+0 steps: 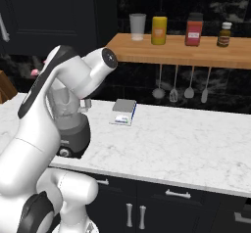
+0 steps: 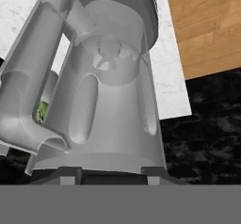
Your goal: Close the lid blender by securely placing the lid on top.
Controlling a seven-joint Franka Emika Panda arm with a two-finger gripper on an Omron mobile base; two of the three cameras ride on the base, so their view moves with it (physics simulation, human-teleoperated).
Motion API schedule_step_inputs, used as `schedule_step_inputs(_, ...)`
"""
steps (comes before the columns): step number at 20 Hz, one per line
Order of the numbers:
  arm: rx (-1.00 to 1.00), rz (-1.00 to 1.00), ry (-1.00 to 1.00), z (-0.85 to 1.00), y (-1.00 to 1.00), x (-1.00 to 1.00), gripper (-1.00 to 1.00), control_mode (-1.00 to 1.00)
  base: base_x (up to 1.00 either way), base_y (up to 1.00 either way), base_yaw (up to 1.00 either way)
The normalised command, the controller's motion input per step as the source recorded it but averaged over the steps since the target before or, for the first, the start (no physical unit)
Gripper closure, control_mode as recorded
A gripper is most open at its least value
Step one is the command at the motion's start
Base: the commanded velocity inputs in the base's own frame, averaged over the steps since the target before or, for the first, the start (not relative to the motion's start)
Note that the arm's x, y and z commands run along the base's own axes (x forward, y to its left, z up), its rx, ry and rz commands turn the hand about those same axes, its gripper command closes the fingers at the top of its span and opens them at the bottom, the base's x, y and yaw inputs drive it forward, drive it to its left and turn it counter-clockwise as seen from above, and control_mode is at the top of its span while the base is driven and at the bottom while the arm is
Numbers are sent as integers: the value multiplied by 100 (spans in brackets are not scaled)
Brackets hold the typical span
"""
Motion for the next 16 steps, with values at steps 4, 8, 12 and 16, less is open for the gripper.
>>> schedule_step_inputs(4,0,0,4,0,0,-1,100,-100,0,0,0)
schedule_step_inputs(8,0,0,3,0,0,-1,-100,-100,0,0,0)
schedule_step_inputs(12,0,0,2,0,0,-8,-100,-100,0,0,0)
schedule_step_inputs(16,0,0,0,3,-14,-33,-100,-100,0,0,0)
